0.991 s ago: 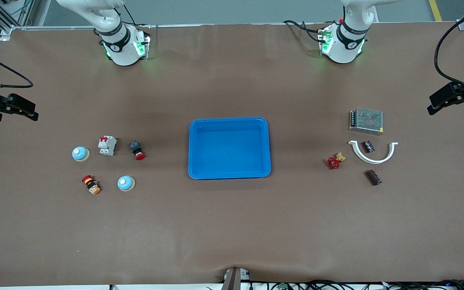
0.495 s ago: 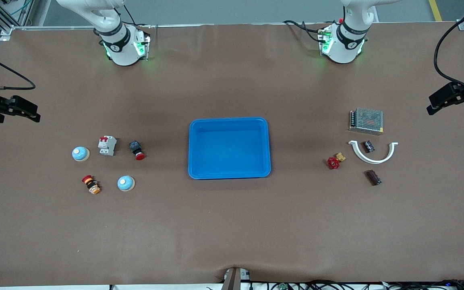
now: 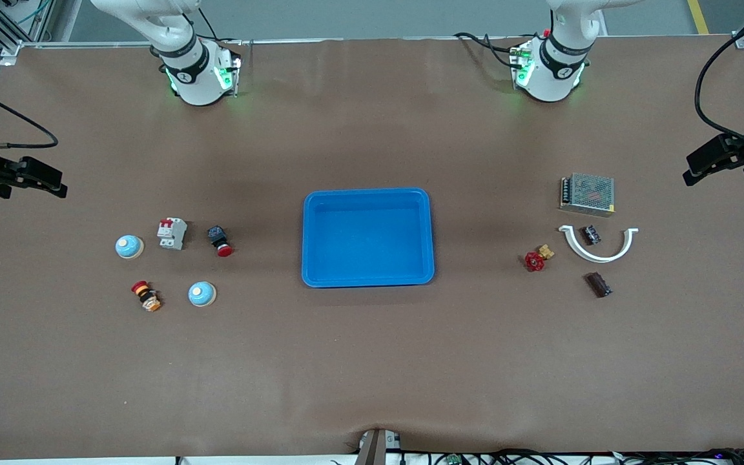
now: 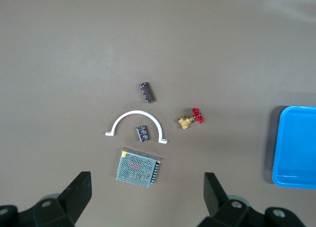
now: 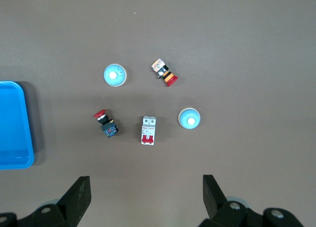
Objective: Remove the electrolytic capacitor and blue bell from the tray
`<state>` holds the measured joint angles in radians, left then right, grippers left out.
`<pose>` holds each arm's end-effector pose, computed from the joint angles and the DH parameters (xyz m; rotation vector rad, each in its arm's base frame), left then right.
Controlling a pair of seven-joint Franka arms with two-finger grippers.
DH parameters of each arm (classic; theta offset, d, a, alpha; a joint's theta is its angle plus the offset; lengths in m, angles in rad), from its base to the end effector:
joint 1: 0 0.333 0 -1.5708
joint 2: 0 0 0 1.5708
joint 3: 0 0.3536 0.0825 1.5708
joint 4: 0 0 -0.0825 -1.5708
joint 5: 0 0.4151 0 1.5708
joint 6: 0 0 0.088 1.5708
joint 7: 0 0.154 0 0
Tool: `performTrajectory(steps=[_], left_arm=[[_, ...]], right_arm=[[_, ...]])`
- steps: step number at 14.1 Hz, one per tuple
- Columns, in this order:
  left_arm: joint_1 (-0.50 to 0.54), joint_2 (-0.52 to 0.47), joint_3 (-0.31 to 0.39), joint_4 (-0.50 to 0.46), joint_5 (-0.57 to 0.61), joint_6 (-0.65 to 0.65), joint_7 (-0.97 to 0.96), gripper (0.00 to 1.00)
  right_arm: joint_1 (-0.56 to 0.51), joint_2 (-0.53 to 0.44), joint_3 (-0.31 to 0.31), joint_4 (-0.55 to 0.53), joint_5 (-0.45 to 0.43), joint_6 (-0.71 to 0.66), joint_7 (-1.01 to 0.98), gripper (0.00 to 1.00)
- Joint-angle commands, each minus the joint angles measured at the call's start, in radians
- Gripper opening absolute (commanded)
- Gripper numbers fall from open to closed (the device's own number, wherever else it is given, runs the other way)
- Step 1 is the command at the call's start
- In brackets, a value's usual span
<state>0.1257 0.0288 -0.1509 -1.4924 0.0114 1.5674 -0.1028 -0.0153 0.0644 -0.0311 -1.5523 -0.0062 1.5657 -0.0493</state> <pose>0.5980 -0.0120 0.6375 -3.1343 -0.1224 -0.0735 0.6029 -0.0284 0.5857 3.1348 0.0048 -0.0804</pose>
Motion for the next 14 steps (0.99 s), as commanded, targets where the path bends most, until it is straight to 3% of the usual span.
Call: performTrajectory(steps=[1,14], left_arm=[[0.006,0.008,-0.001,0.018,-0.015,-0.003,0.006,1.00],[0.011,0.002,0.001,0.031,-0.050,-0.010,0.009,1.00]], right_arm=[[-0.012,0.000,0.007,0.017,0.012,-0.004,0.006,1.00],[-0.009,0.000,0.007,0.018,0.011,-0.004,0.006,1.00]])
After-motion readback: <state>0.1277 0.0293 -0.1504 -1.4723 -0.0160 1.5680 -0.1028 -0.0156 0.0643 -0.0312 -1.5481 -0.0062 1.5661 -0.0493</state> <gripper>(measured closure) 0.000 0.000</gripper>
